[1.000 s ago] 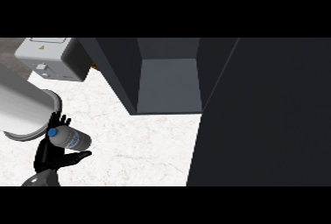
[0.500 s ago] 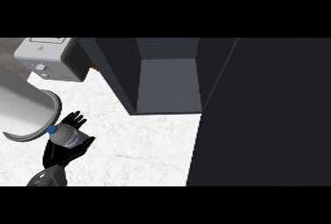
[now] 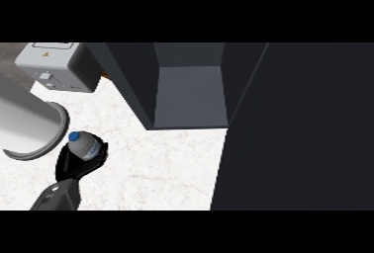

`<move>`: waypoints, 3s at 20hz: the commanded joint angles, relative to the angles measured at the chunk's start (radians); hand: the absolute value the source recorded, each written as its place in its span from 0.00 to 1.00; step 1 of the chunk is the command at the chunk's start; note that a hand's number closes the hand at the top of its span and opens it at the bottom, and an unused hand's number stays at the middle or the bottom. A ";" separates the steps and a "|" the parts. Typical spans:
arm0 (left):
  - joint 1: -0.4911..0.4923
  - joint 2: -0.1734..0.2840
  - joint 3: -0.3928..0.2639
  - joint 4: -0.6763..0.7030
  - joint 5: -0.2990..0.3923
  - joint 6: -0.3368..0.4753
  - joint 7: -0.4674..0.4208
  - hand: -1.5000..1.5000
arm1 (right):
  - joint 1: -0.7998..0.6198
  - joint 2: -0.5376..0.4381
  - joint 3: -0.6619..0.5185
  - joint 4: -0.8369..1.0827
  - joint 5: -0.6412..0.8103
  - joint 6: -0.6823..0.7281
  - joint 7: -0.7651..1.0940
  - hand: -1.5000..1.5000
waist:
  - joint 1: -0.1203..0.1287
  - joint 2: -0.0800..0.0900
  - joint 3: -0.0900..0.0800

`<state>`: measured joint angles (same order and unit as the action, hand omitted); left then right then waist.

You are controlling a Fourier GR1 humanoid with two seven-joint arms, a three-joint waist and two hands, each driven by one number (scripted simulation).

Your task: Pick up the bottled water, place it into the cabinet and close the cabinet

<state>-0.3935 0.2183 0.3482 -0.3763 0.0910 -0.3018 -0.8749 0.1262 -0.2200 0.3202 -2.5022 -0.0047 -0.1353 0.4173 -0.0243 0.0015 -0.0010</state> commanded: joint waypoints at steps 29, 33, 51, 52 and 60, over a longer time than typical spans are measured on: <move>-0.274 -0.215 -0.410 -0.129 0.328 0.188 0.167 1.00 | 0.104 0.001 -0.452 0.048 -0.300 0.230 -0.138 0.00 | -0.040 -0.010 0.001; -0.286 -0.215 -0.457 -0.164 0.339 0.230 0.191 1.00 | 0.105 -0.003 -0.494 0.082 -0.348 0.265 -0.157 0.00 | -0.052 -0.014 0.003; -0.350 -0.213 -0.556 -0.210 0.400 0.532 0.276 1.00 | 0.055 -0.073 -0.638 0.187 -0.514 0.357 -0.189 0.00 | -0.109 -0.005 0.005; -0.365 -0.213 -0.542 -0.200 0.392 0.569 0.284 1.00 | 0.069 -0.076 -0.637 0.199 -0.516 0.378 -0.199 0.00 | -0.103 -0.002 0.006; -0.337 -0.213 -0.573 -0.200 0.403 0.682 0.287 1.00 | 0.060 -0.108 -0.685 0.224 -0.601 0.408 -0.191 0.00 | -0.123 0.007 0.003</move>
<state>-0.4491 0.1086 -0.1741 -0.5780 0.5284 0.2670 -0.7234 0.1902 -0.3105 -0.3458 -2.2900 -0.5650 0.2558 0.2194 -0.0971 -0.0111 0.0202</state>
